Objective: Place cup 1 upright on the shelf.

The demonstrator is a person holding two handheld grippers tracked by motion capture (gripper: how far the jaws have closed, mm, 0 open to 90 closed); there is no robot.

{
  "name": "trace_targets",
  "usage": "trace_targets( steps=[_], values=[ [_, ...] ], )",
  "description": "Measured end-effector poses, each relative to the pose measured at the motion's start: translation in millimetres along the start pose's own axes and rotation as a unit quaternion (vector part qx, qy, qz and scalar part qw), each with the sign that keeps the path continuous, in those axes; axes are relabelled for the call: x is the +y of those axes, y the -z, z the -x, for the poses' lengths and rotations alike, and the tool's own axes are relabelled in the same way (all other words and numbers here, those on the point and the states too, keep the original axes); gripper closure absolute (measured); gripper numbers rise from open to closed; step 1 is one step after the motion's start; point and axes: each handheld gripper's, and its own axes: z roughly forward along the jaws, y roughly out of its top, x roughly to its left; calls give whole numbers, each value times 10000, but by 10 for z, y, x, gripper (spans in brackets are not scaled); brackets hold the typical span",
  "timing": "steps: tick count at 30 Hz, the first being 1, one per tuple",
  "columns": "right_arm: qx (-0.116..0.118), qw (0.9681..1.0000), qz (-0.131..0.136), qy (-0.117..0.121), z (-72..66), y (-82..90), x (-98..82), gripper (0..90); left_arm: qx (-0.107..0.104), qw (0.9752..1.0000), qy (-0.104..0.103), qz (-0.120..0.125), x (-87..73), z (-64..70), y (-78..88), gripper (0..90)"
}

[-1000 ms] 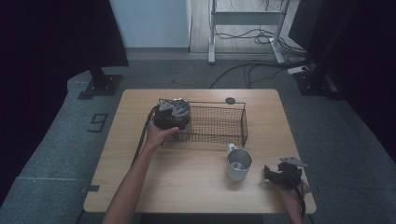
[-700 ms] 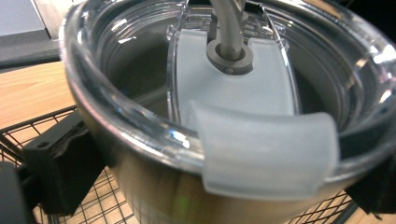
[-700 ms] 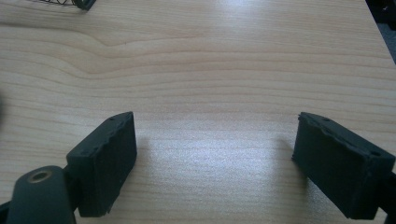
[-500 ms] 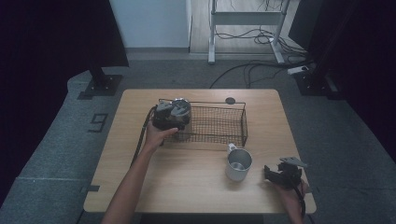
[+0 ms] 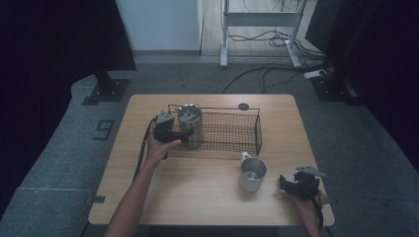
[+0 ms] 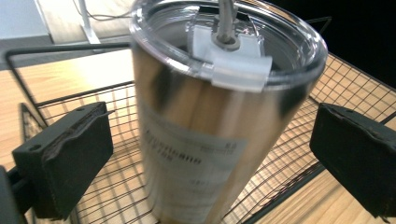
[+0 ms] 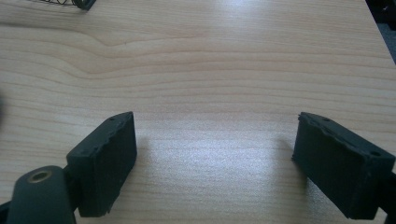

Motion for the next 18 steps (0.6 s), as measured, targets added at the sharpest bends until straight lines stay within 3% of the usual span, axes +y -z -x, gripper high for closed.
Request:
trace_targets(
  steps=[12,18],
  values=[
    [2,10000,-9,-7,-1,2,1,130,-165,9998,-102,-76,-157,83,242,0],
    [1,10000,-7,-9,-1,1,1,130,-245,9996,-110,-38,-318,166,413,1]
  ],
)
